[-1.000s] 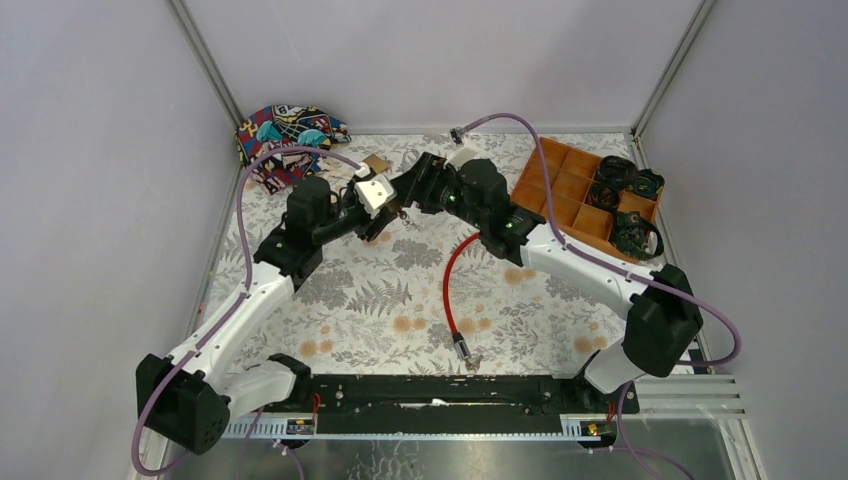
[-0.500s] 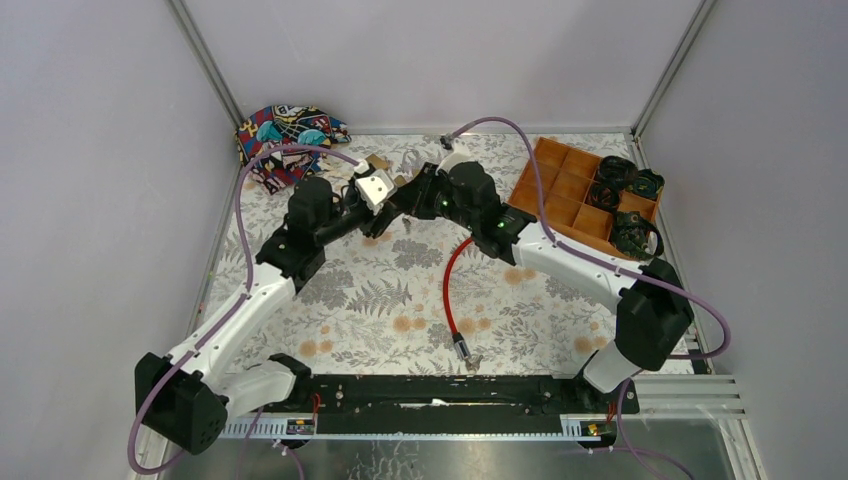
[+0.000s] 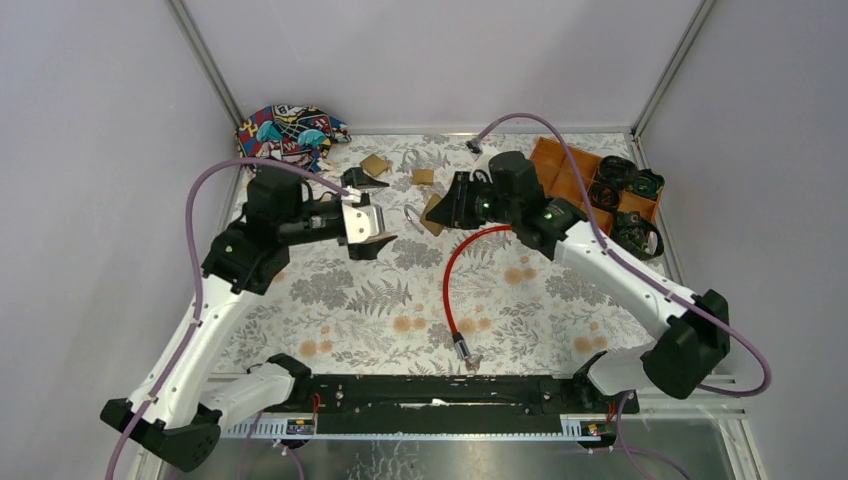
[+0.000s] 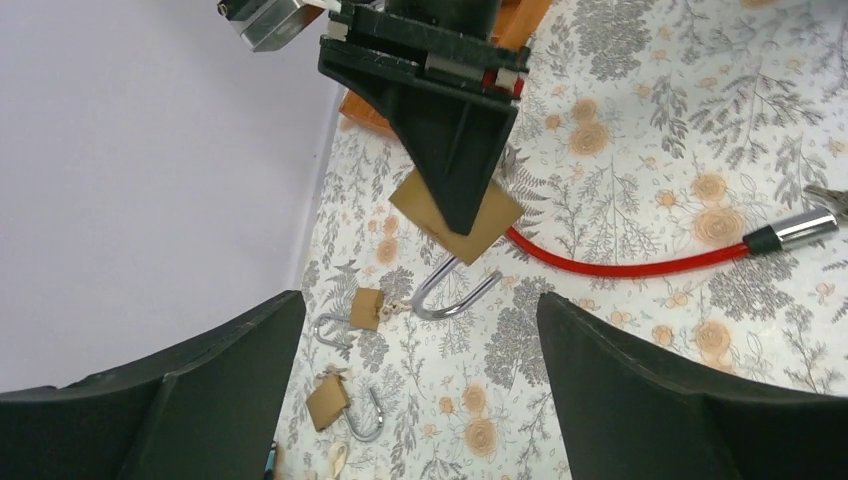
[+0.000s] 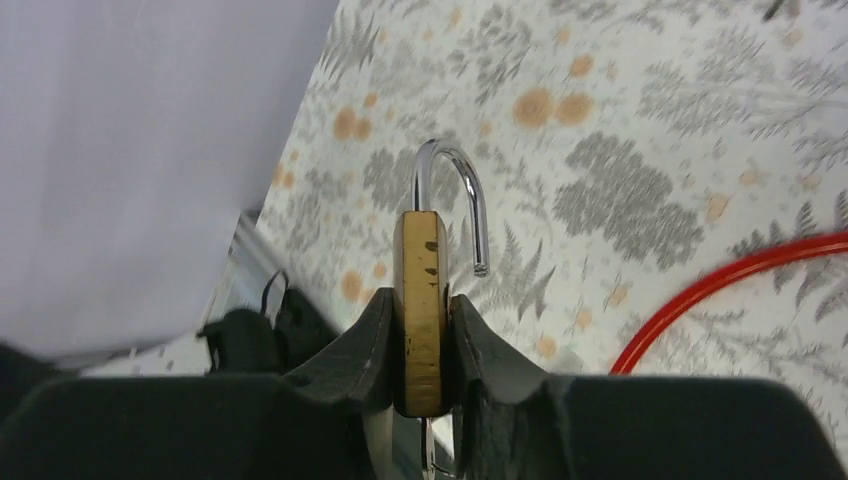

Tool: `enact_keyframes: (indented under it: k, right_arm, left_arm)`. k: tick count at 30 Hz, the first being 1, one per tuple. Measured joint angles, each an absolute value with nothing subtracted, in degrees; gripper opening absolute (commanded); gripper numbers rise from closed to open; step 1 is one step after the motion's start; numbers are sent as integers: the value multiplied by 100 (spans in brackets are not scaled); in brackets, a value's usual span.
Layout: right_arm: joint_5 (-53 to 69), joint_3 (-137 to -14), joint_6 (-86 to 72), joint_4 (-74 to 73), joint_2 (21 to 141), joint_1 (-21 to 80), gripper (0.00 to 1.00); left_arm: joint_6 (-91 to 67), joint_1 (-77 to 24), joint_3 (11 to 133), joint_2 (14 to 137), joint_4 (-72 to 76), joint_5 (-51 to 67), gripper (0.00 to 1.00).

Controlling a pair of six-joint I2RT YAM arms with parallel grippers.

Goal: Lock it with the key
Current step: Lock the lock.

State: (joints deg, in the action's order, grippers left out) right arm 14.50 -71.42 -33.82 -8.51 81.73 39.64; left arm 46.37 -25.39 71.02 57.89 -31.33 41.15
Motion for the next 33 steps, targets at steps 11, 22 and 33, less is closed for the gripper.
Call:
enact_keyframes:
  k: [11, 22, 33]
  right_arm:
    - [3371, -7142, -3395, -1640, 7526, 3907, 0]
    - [3870, -7142, -3540, -1645, 7498, 3911, 0]
    - [3820, -7179, -3433, -1817, 7397, 3903, 99]
  left_arm:
    - [5596, -2714, 7553, 6729, -4775, 4534, 75]
    - [5913, -2856, 7507, 6831, -4947, 4495, 51]
    - [6235, -2915, 7452, 6834, -5223, 4484, 0]
